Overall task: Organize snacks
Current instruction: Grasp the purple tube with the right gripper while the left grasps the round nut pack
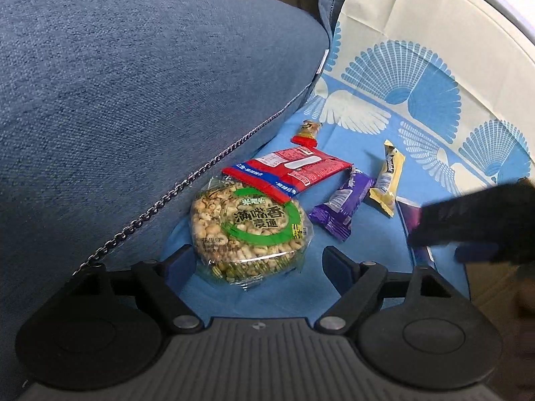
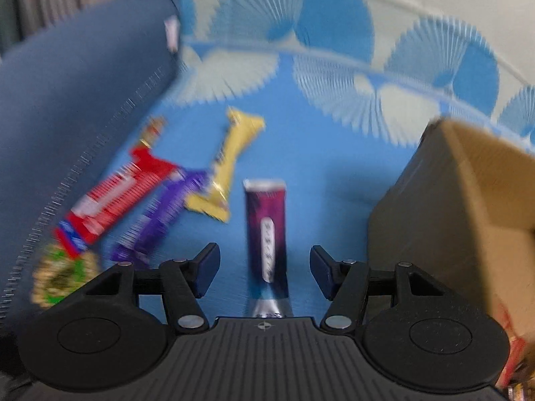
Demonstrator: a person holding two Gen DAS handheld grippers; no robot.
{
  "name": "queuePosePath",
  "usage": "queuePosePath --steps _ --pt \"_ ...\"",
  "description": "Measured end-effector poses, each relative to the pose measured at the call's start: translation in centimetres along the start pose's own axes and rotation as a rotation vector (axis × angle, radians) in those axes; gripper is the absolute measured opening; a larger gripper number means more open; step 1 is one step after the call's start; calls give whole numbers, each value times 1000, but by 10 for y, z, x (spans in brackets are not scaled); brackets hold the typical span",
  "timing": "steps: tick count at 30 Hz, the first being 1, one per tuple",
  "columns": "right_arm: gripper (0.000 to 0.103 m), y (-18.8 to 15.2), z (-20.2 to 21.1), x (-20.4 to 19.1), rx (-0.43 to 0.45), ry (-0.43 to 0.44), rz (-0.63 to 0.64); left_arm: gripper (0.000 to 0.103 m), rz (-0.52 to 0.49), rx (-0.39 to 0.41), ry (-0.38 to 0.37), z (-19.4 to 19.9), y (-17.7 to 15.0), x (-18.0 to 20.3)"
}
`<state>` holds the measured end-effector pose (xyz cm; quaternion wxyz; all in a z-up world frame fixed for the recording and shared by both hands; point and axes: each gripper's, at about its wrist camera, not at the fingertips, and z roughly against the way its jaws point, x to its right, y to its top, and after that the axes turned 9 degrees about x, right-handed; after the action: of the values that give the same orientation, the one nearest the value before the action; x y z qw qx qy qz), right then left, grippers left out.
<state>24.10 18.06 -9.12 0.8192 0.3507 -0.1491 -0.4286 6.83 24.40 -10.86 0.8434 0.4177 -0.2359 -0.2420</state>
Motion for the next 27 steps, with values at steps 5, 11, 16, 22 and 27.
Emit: queuePosePath --steps 5,11,16,22,27 --pt "62 -14 -23 2 -39 -43 -2 86 8 5 -9 -4 1 0" --pt "16 -25 -7 -2 -1 28 59 74 48 6 -17 -2 4 -8" --pt "13 -30 35 -3 36 52 51 74 67 -18 -58 4 6 -10" --pt "13 -40 86 -5 13 121 58 74 48 -123 -167 21 14 -10" --pt "13 -62 129 -2 25 125 31 74 -51 -293 -254 35 20 -13"
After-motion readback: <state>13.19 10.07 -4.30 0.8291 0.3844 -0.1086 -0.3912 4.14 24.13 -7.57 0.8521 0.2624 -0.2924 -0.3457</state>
